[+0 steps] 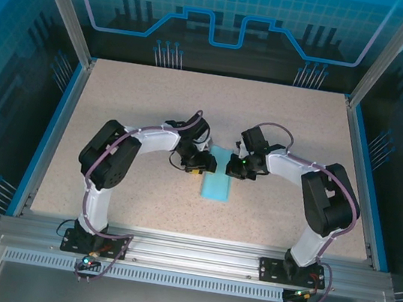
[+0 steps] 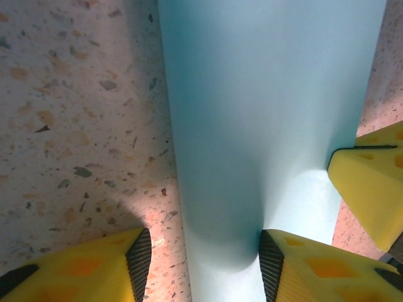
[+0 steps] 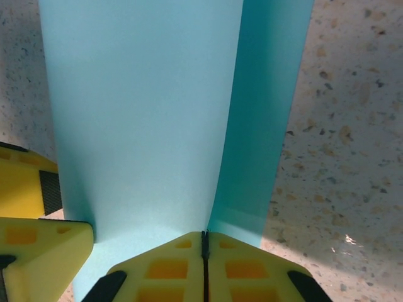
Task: Fold a paper plane with a square sheet of paper (fold left side to right side)
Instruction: First fold in half a square sheet of paper at the center of the table.
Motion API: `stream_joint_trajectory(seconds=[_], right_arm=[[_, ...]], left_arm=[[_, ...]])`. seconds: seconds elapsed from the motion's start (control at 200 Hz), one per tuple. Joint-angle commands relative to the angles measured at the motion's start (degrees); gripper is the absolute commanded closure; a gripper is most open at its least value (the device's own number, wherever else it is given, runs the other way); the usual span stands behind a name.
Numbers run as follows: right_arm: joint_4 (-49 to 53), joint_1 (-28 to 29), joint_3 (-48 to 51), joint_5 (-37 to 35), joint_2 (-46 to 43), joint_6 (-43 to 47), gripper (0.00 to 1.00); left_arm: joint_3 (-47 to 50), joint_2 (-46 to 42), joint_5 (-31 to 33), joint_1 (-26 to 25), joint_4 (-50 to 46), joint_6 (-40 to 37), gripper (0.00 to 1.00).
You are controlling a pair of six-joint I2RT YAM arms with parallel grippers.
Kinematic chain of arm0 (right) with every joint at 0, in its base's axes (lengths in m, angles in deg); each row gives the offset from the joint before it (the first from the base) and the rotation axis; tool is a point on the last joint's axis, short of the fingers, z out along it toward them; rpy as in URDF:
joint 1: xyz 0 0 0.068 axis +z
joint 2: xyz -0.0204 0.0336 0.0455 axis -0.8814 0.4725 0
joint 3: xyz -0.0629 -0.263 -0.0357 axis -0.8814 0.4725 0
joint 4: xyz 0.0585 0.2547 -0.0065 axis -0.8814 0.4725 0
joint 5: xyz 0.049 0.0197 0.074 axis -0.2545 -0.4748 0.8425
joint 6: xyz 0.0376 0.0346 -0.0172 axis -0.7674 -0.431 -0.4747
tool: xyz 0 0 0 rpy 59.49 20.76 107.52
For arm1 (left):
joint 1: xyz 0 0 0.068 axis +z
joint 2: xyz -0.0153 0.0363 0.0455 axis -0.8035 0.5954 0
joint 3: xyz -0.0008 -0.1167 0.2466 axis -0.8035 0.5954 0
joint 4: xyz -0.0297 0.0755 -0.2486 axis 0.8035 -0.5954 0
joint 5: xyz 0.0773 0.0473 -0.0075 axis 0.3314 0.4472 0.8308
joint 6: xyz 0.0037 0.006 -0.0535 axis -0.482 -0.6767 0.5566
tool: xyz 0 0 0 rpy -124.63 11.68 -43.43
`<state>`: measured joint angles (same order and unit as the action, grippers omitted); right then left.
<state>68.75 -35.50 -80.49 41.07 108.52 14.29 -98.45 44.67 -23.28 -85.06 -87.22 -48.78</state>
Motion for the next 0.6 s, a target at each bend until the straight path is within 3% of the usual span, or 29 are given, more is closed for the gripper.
stream_joint_trajectory(seconds=[0.0,0.17,0.595], right_arm=[[2.2,0.66,0.0,-0.69,1.11,-0.3,0.9],[2.38,0.68,0.74,-3.08,-0.94,-0.29,0.81],[1.94,-1.14,6.76,-15.43,-13.57,-2.96,0.43]], left_arm=[[-2.39,1.71,2.55,-1.09,-4.0,-1.95,0.49],[-3.06,2.68,3.58,-1.94,-4.93,-2.21,0.49],[-5.32,5.0,5.43,-3.47,-7.39,-2.7,0.48]])
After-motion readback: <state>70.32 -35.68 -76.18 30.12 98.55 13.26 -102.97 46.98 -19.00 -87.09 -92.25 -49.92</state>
